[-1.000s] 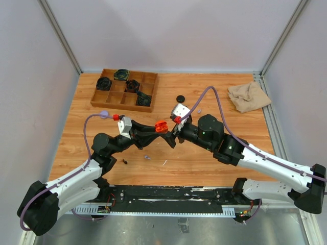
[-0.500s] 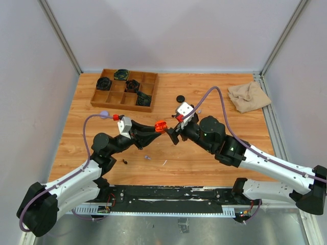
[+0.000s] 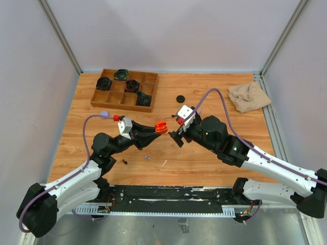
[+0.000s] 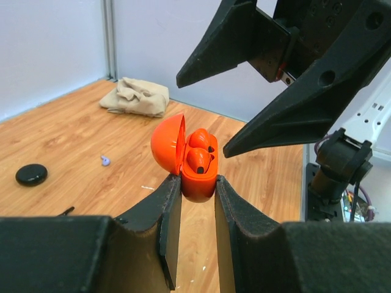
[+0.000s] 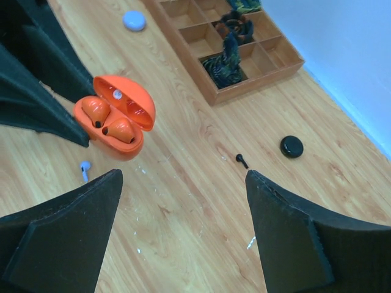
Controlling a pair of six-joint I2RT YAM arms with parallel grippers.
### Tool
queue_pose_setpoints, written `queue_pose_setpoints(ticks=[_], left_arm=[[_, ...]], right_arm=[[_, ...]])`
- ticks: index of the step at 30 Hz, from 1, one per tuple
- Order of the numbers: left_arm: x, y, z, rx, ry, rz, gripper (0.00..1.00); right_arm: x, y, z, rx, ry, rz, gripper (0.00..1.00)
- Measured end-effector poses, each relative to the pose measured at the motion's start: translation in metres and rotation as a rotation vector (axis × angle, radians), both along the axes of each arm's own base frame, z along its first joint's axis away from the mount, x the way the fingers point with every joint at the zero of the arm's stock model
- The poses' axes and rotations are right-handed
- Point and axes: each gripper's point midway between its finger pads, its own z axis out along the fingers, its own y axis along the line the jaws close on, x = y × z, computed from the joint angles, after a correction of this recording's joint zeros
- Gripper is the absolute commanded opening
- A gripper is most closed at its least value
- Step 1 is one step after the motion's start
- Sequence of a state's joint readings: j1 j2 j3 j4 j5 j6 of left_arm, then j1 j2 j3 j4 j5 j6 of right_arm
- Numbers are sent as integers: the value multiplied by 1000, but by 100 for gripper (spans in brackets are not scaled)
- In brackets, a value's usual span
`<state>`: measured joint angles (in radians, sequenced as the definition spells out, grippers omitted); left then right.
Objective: Insert the wireless bluetooth earbuds into the charging case
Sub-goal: Adjust the earbud with the charging case, then close the charging case.
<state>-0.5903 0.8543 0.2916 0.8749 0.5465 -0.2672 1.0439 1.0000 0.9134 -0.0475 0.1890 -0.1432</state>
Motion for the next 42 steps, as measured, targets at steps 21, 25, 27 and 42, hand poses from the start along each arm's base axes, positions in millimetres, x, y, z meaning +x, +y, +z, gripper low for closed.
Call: queue_pose_setpoints(ticks=[21,25,27,42], left_arm=[[-14,-7,-3,58,-54,-91,0],[-15,-7,-3,61,-59,-101,0],[-15,-7,-2,61,-60,-101,0],[-10,-7,-7,66,-29,-74,0]], right_arm=[[-41,30,-9,-102,41,459,97],[-46,36,-19,-121,65,505,96],[-49,37,-20,-121,67,529,95],[-64,39,-9,-98,40,619,90]])
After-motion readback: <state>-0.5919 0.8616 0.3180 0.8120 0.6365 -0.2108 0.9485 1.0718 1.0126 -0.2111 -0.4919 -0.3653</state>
